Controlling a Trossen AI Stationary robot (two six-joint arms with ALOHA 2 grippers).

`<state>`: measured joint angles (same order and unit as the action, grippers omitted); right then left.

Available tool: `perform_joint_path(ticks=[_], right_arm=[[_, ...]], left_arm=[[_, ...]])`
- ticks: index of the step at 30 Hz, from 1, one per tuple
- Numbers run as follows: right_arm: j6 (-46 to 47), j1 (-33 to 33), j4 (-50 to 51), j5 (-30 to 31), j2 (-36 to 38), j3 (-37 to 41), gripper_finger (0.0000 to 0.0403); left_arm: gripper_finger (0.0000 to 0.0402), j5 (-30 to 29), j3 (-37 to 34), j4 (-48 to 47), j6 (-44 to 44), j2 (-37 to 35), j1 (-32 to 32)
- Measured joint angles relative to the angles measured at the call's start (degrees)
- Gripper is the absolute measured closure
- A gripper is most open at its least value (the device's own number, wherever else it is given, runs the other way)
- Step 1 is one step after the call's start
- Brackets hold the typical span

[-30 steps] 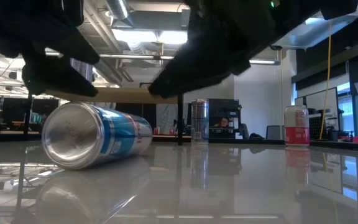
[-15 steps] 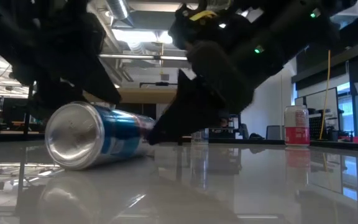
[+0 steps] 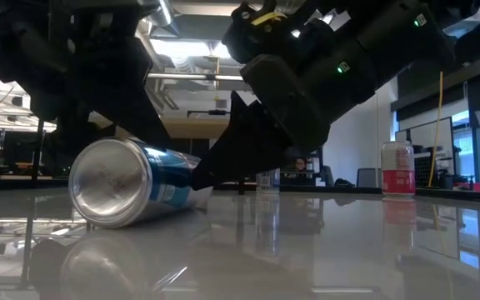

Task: Place canned beverage on shelf
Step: Put the bottom blue soda can on the shelf

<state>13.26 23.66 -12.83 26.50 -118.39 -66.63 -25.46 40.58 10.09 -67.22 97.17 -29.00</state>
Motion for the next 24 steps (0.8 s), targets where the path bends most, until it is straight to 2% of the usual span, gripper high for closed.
perform_joint_path(ticks=[4, 11, 17, 24], right_arm=[[-0.07, 0.0, -0.24, 0.04, 0.0, 0.0, 0.0139], [-1.38, 0.0, -2.76, 0.49, -0.08, 0.0, 0.0139], [2.31, 0.0, -5.07, 4.78, -0.07, -0.02, 0.0139], [5.98, -0.2, -12.57, 6.74, 0.21, -0.82, 0.0139]], left_arm=[[0.0123, 0.38, -0.02, 0.0, -2.85, 0.09, 0.58], [0.0123, 0.31, -0.09, -0.21, -1.82, 0.13, 1.51], [0.0124, -1.53, -0.09, -0.2, 0.06, 0.23, 2.19], [0.0153, -1.73, -0.05, 0.31, 3.53, 0.39, 2.63]])
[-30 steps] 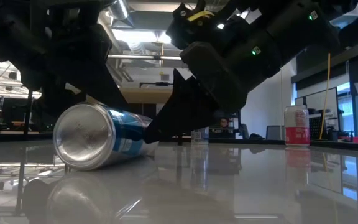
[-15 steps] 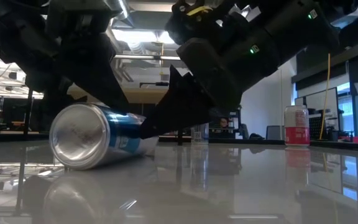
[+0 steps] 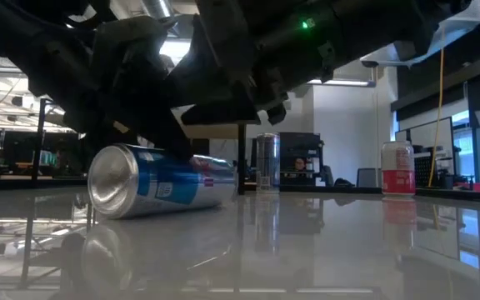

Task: Place canned beverage on shelf
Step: Put the bottom blue soda can on the shelf

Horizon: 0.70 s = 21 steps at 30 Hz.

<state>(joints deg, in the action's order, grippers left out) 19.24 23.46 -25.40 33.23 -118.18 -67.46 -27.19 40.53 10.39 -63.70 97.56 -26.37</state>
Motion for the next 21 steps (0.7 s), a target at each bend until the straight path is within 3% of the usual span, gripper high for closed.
perform_joint_path(ticks=[6, 14, 21], right_arm=[[-2.34, 0.15, 1.71, -0.08, 1.11, 0.26, 0.0139], [-5.09, 3.26, 20.74, -0.35, 7.86, 0.29, 0.0139], [-4.31, 6.58, 32.58, -1.63, 9.15, 0.73, 0.0139]], left_arm=[[0.0198, 1.75, 0.07, -0.06, 2.62, -0.09, -0.11], [0.0213, 5.06, 0.09, 0.75, 8.01, -0.22, -0.89], [0.0214, 5.99, -0.03, 5.07, 16.48, -0.09, -2.62]])
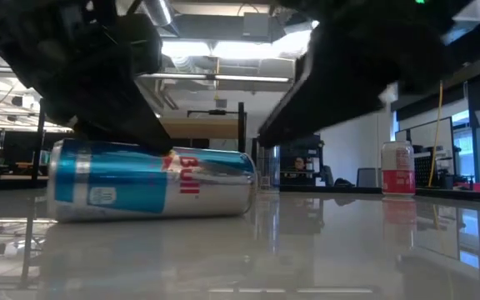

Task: Place canned beverage on shelf
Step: Put the bottom blue soda can on the shelf

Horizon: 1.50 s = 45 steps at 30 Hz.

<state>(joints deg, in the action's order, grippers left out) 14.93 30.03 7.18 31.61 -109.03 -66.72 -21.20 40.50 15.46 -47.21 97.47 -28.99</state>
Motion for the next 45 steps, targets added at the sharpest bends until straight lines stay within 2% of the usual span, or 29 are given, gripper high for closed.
perform_joint_path(ticks=[7, 16, 24, 28, 31, 40, 45], right_arm=[[3.12, 0.29, -3.05, -1.71, 0.0, 4.39, 0.0139], [-0.88, -0.58, -25.11, -9.46, -0.09, 12.28, 0.0139], [-1.91, -0.82, -28.92, -11.76, -0.09, 12.62, 0.0139], [-2.86, -0.82, -33.93, -11.91, -0.92, 12.61, 0.0139], [-4.2, -0.82, -38.18, -14.39, -2.6, 12.2, 0.0138], [-5.37, -0.88, -36.34, -17.86, -9.34, 6.68, 0.0072], [-6.15, -1.24, -33.9, -17.65, -11.98, 5.4, 0.0058]], left_arm=[[0.0215, -0.01, -0.06, 1.58, 4.27, 0.04, -1.15], [0.0215, -0.36, -0.1, 5.03, 9.68, -0.79, -2.0], [0.0215, 1.16, -0.08, 6.76, 10.34, -1.01, -2.17], [0.0215, 2.37, -0.04, 7.86, 10.48, -1.01, -2.94], [0.0214, 2.33, -0.04, 7.55, 10.46, -1.01, -3.77], [0.0214, 0.79, -0.04, 7.09, 10.46, -1.01, -5.36], [0.0214, 0.73, -0.04, 7.09, 10.46, -1.05, -5.36]])
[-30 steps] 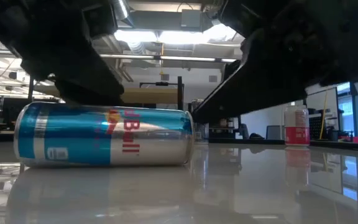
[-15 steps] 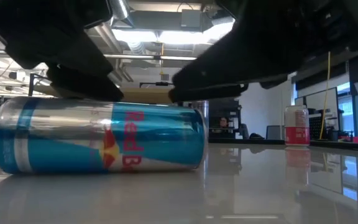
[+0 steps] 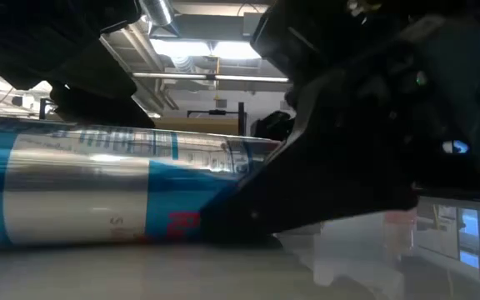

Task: Place canned beverage on shelf
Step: Put the bottom blue soda can on the shelf

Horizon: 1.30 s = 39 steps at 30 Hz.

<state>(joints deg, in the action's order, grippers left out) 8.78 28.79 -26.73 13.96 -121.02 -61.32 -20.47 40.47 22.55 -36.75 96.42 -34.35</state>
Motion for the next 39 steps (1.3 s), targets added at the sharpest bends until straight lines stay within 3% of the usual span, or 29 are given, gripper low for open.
perform_joint_path(ticks=[4, 9, 17, 23, 28, 33, 36, 39], right_arm=[[-0.28, 0.01, -0.23, 0.23, -0.13, -0.15, 0.0085], [-1.83, 0.05, 0.45, 0.46, 0.2, -0.17, 0.018], [-3.25, 0.05, 10.7, 1.47, 5.57, -0.68, 0.0185], [0.26, 0.05, 40.42, 1.43, 11.68, -10.19, 0.0185], [6.59, -0.6, 74.16, 1.24, 12.16, -26.62, 0.0185], [16.68, -3.12, 99.43, -1.75, 12.22, -40.67, 0.0185], [21.87, -4.92, 110.38, -3.56, 12.32, -45.01, 0.0185], [26.71, -7.07, 117.12, -9.14, 12.31, -45.57, 0.0185]], left_arm=[[0.0214, 0.0, 0.0, -0.02, -0.02, 0.0, 0.0], [0.0214, 0.0, 0.0, -0.02, -0.02, 0.0, 0.24], [0.0214, 0.11, 0.04, 0.17, -0.25, -0.02, 0.36], [0.0214, -0.91, 0.09, 0.24, 1.93, -0.07, -0.05], [0.0214, -4.59, 0.09, 0.17, 3.97, -0.07, -1.94], [0.0214, -6.14, 0.09, 0.09, 4.35, -0.07, -3.37], [0.0214, -6.23, 0.09, 0.12, 4.37, -0.07, -3.9], [0.0214, -6.29, 0.09, 0.11, 4.39, -0.07, -4.07]])
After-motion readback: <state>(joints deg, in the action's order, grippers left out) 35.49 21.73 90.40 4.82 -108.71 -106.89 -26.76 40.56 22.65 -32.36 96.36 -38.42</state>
